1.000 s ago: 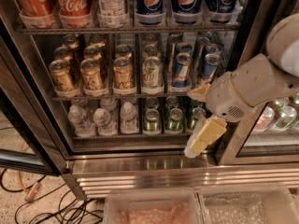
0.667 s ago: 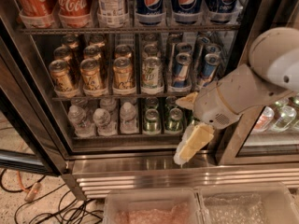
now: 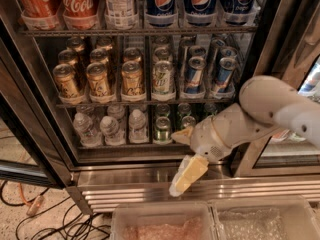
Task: Pick water bottle from middle shelf of fridge
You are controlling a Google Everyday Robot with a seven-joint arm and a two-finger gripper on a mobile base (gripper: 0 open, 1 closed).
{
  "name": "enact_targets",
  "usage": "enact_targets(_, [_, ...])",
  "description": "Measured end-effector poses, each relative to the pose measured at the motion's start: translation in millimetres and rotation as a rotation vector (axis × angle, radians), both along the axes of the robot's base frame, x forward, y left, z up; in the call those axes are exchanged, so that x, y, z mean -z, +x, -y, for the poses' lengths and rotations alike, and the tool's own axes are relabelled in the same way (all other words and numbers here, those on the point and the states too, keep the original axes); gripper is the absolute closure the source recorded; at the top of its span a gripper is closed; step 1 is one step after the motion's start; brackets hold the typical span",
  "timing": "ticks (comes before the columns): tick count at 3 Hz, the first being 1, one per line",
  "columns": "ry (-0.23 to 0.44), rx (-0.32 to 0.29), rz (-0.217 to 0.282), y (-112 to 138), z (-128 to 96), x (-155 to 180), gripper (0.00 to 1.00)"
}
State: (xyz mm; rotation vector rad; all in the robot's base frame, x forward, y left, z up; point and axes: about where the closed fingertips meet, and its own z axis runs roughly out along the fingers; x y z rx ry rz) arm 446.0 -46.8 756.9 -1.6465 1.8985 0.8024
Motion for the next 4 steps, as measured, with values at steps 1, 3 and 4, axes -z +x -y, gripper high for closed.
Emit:
enact_targets(1, [0.078, -0.016, -0.056, -8.3, -20.5, 35.2, 0.00])
enact_targets(3, [0.223, 0.030, -0.085, -19.9, -68.8, 78.2, 0.00])
enact_targets(4, [0.215, 0.121, -0.036, -10.7, -84.0, 81.4, 0.00])
